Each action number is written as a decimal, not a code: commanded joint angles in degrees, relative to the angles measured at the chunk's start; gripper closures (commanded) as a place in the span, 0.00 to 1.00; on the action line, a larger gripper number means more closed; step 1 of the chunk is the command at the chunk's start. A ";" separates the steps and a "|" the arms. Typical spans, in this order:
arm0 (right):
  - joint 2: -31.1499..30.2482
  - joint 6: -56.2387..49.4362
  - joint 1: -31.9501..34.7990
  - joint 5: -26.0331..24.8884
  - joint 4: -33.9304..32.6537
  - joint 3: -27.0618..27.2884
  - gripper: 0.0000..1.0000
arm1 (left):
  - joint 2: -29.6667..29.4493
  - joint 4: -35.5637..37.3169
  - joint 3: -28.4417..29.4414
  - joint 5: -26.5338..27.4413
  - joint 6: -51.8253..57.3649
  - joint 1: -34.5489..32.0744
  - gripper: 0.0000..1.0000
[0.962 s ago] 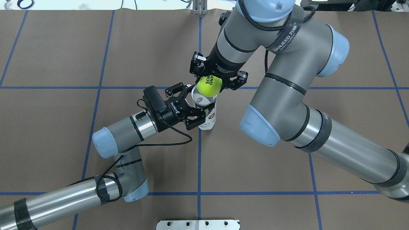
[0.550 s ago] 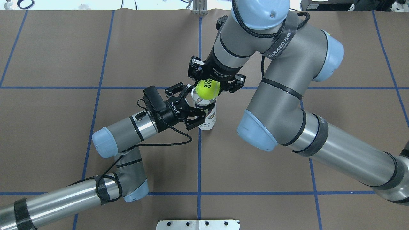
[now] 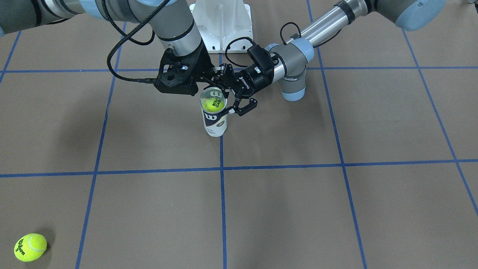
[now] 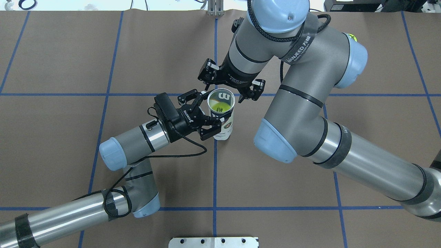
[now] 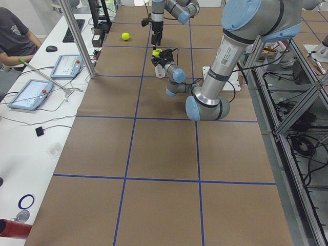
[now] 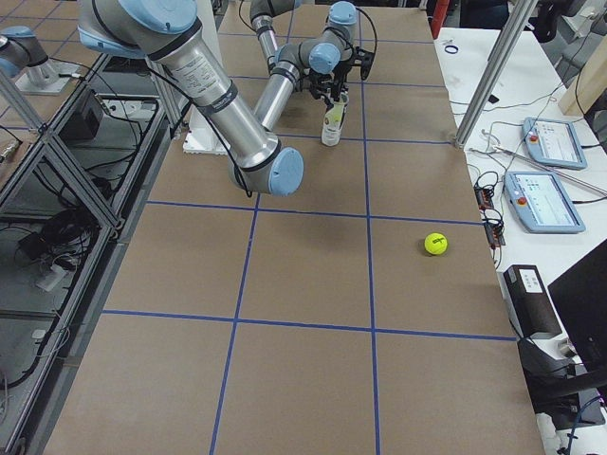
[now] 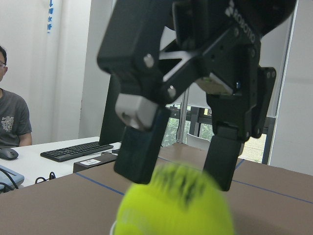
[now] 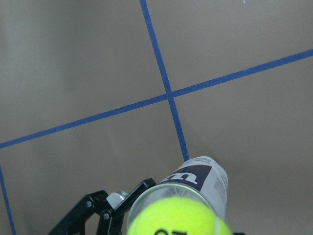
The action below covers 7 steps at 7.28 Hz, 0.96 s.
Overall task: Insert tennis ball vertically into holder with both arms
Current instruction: 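Open the right gripper to drop the ball into the can, then lift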
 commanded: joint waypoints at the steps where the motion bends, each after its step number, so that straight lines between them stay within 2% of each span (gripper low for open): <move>1: 0.10 0.00 -0.06 -0.02 0.00 -0.08 0.01 | 0.00 -0.07 -0.03 0.00 0.00 0.00 0.13; 3: -2.86 -0.87 2.46 0.33 0.09 0.27 0.01 | 0.09 -0.15 -0.03 0.00 0.00 0.09 0.12; 5: -8.57 -10.04 9.83 0.77 0.53 -0.08 0.01 | 0.09 -0.95 0.15 0.00 0.00 0.09 0.12; 6: -9.64 -14.98 13.78 1.56 0.53 -2.95 0.01 | 0.09 -0.95 0.06 0.00 0.00 0.18 0.12; 7: -9.48 -17.21 16.35 3.48 2.27 -8.20 0.01 | 0.09 -1.03 0.06 0.00 0.00 0.44 0.12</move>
